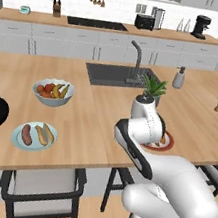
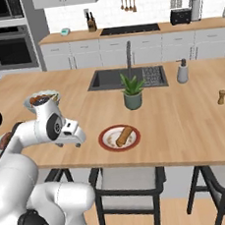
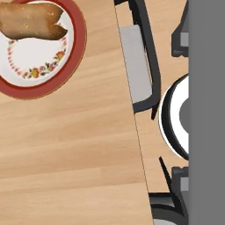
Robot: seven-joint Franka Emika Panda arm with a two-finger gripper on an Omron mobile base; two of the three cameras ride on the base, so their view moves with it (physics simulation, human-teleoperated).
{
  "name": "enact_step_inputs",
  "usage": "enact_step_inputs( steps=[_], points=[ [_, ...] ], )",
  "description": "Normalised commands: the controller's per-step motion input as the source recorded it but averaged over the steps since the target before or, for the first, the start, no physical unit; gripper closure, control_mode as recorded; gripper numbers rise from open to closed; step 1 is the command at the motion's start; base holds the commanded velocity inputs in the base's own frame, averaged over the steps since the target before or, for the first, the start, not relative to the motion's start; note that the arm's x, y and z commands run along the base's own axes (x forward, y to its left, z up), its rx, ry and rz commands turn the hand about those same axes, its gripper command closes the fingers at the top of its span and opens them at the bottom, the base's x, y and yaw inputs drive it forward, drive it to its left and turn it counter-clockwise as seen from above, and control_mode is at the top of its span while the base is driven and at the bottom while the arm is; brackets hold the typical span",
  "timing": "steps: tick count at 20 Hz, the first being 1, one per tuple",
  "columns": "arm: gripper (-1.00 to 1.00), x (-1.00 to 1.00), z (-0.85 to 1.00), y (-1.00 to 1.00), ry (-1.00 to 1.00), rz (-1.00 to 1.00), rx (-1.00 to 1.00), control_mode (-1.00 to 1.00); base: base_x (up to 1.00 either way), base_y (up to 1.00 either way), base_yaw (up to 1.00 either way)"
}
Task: Place one bun and one sausage from the bowl on each plate.
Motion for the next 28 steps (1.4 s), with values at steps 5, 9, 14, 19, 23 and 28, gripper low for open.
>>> enact_step_inputs(
  steps=[5,9,14,19,23,28],
  points=[
    [-1.0,0.0,0.0,0.0,0.0,0.0,0.0,1.0,0.0,1.0,0.0],
    [-1.0,0.0,0.0,0.0,0.0,0.0,0.0,1.0,-0.11,1.0,0.06],
    [-1.0,0.0,0.0,0.0,0.0,0.0,0.0,1.0,-0.5,0.89,0.16],
    [-1.0,0.0,0.0,0.0,0.0,0.0,0.0,1.0,-0.79,0.43,0.13],
    [-1.0,0.0,0.0,0.0,0.0,0.0,0.0,1.0,-0.75,0.05,0.0],
    [-1.0,0.0,0.0,0.0,0.0,0.0,0.0,1.0,-0.02,0.79,0.0]
  ],
)
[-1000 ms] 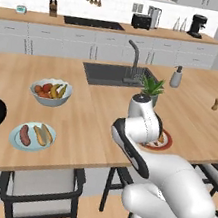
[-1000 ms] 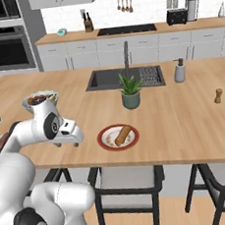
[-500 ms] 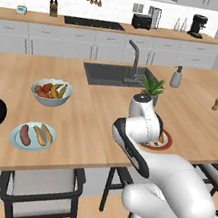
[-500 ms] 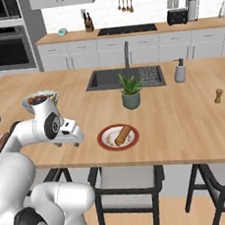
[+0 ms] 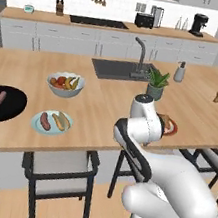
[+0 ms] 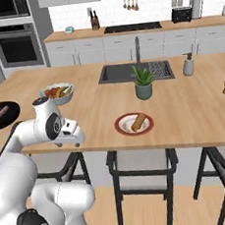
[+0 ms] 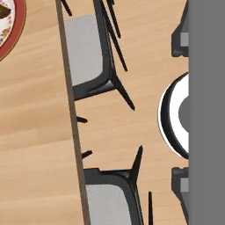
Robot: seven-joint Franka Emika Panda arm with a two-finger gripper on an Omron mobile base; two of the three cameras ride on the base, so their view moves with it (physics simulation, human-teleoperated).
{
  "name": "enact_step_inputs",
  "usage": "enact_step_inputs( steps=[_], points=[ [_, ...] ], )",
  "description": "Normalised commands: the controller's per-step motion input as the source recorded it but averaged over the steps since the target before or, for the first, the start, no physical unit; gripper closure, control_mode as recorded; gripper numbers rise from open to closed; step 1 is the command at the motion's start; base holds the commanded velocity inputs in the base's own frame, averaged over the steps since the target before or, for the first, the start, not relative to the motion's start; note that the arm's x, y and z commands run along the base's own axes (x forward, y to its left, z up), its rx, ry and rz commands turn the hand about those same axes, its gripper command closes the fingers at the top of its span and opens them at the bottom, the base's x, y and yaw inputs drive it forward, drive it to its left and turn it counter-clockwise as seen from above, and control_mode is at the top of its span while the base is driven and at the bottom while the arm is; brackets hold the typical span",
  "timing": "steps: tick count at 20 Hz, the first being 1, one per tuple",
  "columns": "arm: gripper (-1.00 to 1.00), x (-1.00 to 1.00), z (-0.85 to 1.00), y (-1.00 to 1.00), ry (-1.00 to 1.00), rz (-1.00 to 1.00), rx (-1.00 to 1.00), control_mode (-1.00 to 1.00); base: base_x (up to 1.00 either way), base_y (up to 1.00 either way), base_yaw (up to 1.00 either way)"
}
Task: Place one bun and one sausage from the bowl on each plate.
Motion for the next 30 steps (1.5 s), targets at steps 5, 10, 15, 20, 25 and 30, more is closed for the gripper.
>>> enact_step_inputs(
  steps=[5,10,15,20,25,30],
  points=[
    [-1.0,0.0,0.0,0.0,0.0,0.0,0.0,1.0,0.0,1.0,0.0],
    [-1.0,0.0,0.0,0.0,0.0,0.0,0.0,1.0,0.01,1.0,0.0],
    [-1.0,0.0,0.0,0.0,0.0,0.0,0.0,1.0,0.04,0.94,0.0],
    [-1.0,0.0,0.0,0.0,0.0,0.0,0.0,1.0,0.22,0.89,0.0],
    [-1.0,0.0,0.0,0.0,0.0,0.0,0.0,1.0,0.55,0.3,-0.04],
    [-1.0,0.0,0.0,0.0,0.0,0.0,0.0,1.0,0.6,0.04,0.0]
  ],
)
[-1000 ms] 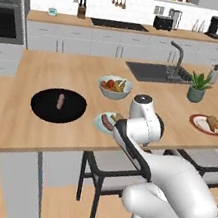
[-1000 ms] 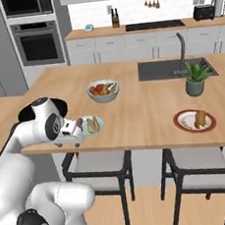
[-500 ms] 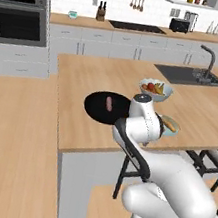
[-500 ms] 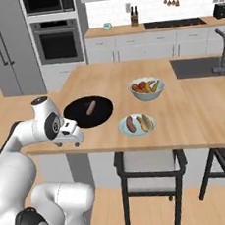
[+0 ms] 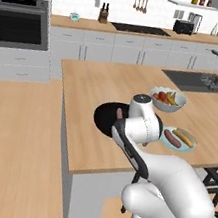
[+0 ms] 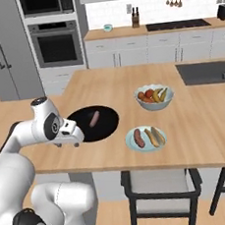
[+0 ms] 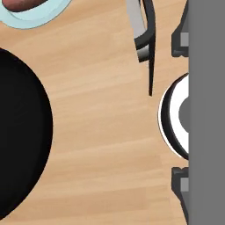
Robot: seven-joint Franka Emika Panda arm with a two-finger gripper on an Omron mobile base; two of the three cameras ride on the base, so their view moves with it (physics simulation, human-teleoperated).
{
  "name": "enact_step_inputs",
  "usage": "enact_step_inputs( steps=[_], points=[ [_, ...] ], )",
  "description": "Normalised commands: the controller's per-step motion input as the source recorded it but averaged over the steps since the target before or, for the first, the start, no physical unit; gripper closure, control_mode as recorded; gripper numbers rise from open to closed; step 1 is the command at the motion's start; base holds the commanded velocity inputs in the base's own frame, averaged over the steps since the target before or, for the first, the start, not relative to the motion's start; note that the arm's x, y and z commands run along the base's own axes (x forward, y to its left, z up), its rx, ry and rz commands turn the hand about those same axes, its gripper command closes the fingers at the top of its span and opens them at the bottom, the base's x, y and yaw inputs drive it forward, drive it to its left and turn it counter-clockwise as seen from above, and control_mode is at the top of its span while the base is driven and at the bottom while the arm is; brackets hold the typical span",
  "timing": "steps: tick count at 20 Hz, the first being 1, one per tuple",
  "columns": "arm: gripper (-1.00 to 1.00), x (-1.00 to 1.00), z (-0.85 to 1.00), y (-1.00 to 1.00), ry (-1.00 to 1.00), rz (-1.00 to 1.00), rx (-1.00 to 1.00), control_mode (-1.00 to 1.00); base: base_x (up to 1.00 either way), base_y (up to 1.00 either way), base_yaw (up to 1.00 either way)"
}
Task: Place one bun and one sausage from the bowl on each plate.
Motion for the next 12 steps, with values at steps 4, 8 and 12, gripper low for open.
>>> enact_step_inputs(
  steps=[4,8,12],
  points=[
    [-1.0,0.0,0.0,0.0,0.0,0.0,0.0,1.0,0.44,0.34,-0.01],
    [-1.0,0.0,0.0,0.0,0.0,0.0,0.0,1.0,0.05,0.68,0.0],
    [-1.0,0.0,0.0,0.0,0.0,0.0,0.0,1.0,0.04,0.61,0.0]
  ],
)
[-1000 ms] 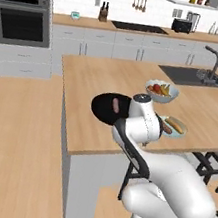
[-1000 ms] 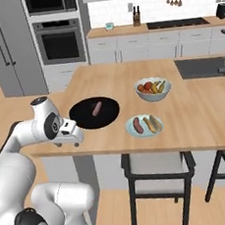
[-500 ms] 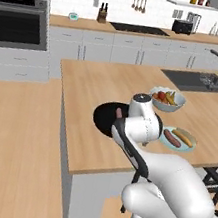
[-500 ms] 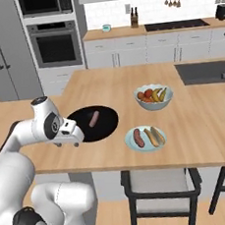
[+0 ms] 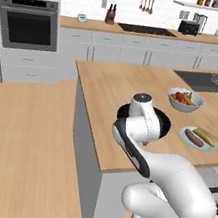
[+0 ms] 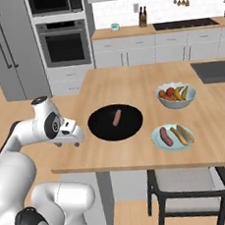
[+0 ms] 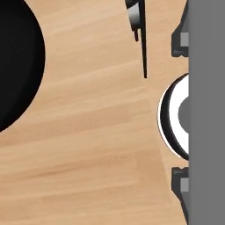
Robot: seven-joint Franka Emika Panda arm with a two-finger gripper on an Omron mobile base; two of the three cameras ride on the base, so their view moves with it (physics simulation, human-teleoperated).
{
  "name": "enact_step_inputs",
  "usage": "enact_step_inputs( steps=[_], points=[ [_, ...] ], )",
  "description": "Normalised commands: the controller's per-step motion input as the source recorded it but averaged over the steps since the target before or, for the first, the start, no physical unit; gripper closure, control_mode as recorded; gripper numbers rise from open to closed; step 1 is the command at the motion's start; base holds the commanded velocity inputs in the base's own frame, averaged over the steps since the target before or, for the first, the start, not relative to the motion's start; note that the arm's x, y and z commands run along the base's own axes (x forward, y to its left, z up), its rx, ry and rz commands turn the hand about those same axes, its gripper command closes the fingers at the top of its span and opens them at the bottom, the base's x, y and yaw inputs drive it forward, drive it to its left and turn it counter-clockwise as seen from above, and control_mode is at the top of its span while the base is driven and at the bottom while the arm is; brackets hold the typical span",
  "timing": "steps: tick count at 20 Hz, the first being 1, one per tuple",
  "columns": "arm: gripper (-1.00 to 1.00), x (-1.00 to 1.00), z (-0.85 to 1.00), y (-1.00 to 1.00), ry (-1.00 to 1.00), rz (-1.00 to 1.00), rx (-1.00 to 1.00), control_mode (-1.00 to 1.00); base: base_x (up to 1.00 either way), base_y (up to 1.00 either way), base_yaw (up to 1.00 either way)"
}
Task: Place one bun and one sausage from the bowl on each plate.
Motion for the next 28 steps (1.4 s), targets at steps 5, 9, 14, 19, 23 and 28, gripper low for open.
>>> enact_step_inputs(
  steps=[5,9,14,19,23,28],
  points=[
    [-1.0,0.0,0.0,0.0,0.0,0.0,0.0,1.0,0.5,0.0,0.0],
    [-1.0,0.0,0.0,0.0,0.0,0.0,0.0,1.0,0.4,0.0,0.0],
    [-1.0,0.01,0.0,0.0,-0.03,0.0,0.0,-1.0,0.02,0.0,0.0],
    [-1.0,0.61,0.25,-0.33,-0.01,-0.05,0.01,-1.0,0.0,0.0,0.0],
    [-1.0,0.74,0.01,-0.98,-0.03,0.0,0.15,-1.0,0.0,0.0,0.0],
    [-1.0,0.98,0.0,-0.88,0.07,0.01,0.03,-1.0,0.0,0.0,0.0]
  ],
)
